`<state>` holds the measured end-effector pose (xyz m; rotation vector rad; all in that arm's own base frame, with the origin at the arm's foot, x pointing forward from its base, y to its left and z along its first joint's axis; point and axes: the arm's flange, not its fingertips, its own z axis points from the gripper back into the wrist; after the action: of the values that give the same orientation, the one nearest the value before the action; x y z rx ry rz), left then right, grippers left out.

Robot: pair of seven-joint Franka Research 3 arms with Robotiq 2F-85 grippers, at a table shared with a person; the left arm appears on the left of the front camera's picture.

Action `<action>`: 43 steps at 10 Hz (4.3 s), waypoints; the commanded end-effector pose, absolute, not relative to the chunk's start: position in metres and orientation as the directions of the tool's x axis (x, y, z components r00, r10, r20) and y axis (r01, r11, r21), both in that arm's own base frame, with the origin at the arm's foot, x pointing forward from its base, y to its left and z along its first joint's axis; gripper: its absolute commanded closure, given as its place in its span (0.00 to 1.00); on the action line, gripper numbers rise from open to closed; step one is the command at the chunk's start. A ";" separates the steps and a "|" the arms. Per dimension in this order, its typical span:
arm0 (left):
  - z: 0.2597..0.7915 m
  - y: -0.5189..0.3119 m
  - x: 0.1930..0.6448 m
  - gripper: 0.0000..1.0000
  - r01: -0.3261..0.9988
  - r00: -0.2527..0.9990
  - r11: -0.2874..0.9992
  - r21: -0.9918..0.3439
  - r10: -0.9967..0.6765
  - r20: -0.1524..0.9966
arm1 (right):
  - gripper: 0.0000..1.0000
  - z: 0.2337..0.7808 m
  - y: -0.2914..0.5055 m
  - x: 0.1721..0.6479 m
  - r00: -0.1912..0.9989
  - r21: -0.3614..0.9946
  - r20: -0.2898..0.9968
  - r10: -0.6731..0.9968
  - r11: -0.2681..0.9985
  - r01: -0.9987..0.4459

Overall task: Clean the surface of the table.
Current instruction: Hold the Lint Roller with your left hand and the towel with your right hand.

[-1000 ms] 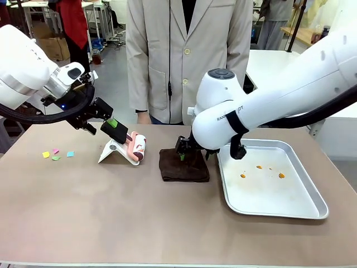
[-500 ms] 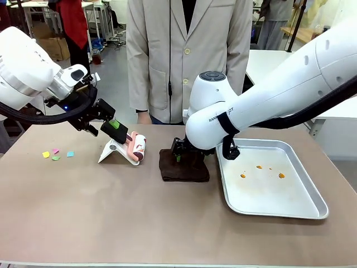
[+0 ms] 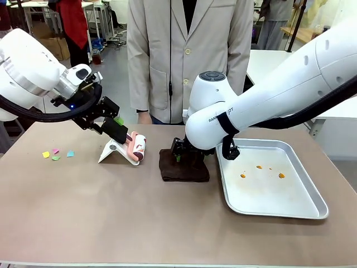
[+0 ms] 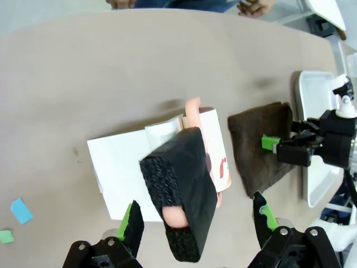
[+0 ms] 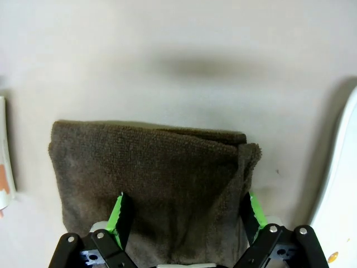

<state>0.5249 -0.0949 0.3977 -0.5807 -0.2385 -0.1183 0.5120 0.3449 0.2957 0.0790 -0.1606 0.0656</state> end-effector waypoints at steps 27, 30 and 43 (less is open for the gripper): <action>0.411 -0.066 0.516 1.00 0.195 0.971 0.669 -0.718 -0.031 0.235 | 1.00 0.320 0.306 0.509 0.995 0.269 0.097 -0.001 0.963 -0.025; 0.440 -0.044 0.491 1.00 0.237 0.958 0.584 -0.777 -0.009 0.285 | 1.00 0.352 0.242 0.488 0.996 0.602 0.081 -0.035 0.799 -0.021; 0.387 0.276 0.362 1.00 -0.009 0.942 0.140 -0.990 0.333 0.038 | 1.00 0.381 -0.074 0.374 0.925 0.957 -0.138 -0.354 0.194 0.217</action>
<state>0.3524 0.2685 0.3903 -1.3265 -0.2465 0.3173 0.3734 -0.0691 0.3782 1.3308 -0.1480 -0.3264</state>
